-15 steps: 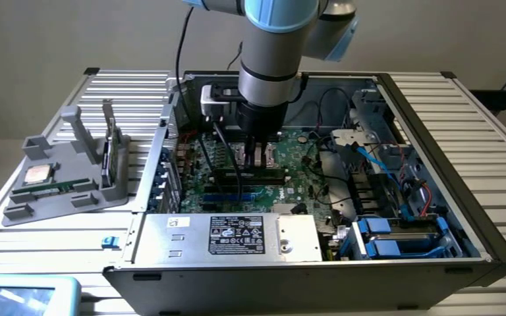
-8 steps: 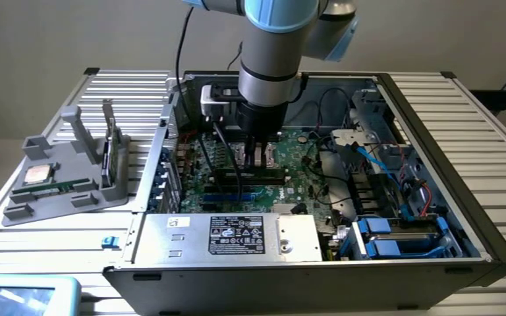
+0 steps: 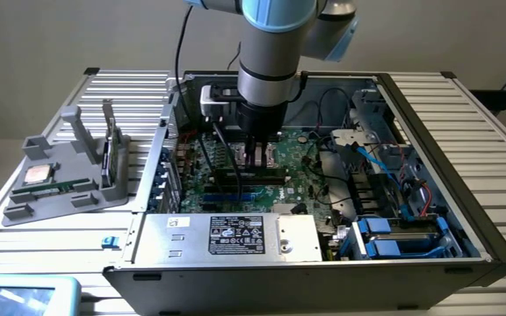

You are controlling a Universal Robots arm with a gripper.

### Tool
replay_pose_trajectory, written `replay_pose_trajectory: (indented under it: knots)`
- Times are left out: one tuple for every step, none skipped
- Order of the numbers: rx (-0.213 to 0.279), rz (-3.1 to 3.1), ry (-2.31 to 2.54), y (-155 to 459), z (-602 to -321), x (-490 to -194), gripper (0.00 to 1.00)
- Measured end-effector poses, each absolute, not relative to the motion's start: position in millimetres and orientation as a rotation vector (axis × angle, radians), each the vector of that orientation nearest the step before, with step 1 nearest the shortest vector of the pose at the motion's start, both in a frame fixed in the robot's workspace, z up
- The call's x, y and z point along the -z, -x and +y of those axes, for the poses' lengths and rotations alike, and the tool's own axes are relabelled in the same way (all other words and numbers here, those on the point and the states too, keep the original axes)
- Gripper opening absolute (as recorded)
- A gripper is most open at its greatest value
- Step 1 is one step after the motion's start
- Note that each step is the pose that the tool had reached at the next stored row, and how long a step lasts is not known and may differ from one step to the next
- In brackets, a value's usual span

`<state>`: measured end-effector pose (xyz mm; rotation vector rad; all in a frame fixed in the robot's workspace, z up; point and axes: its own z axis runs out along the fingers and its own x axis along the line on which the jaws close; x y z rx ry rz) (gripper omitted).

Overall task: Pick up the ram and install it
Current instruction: 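Insert the ram into the slot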

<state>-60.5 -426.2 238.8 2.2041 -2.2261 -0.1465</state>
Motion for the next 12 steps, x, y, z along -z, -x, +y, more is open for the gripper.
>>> replay_pose_trajectory:
  knots:
    - [0.146,-2.227,-2.203,60.5,-426.2,-238.8,0.11]
    - [0.146,-2.231,-2.200,60.5,-426.2,-238.8,0.11]
    - [0.146,-2.234,-2.197,60.5,-426.3,-238.9,0.11]
    - [0.146,-2.236,-2.194,60.6,-426.5,-238.9,0.11]
    - [0.146,-2.239,-2.192,60.6,-426.6,-238.8,0.11]
    - [0.147,-2.240,-2.191,60.6,-426.6,-238.8,0.11]
    - [0.147,-2.240,-2.191,60.6,-426.6,-238.8,0.11]
    - [0.147,-2.240,-2.191,60.6,-426.6,-238.8,0.11]
    - [0.146,-2.240,-2.191,60.8,-426.6,-238.8,0.11]
    - [0.147,-2.240,-2.191,61.5,-426.6,-238.8,0.11]
    - [0.146,-2.240,-2.191,62.2,-426.7,-238.8,0.11]
    - [0.146,-2.240,-2.191,63.0,-426.7,-238.8,0.11]
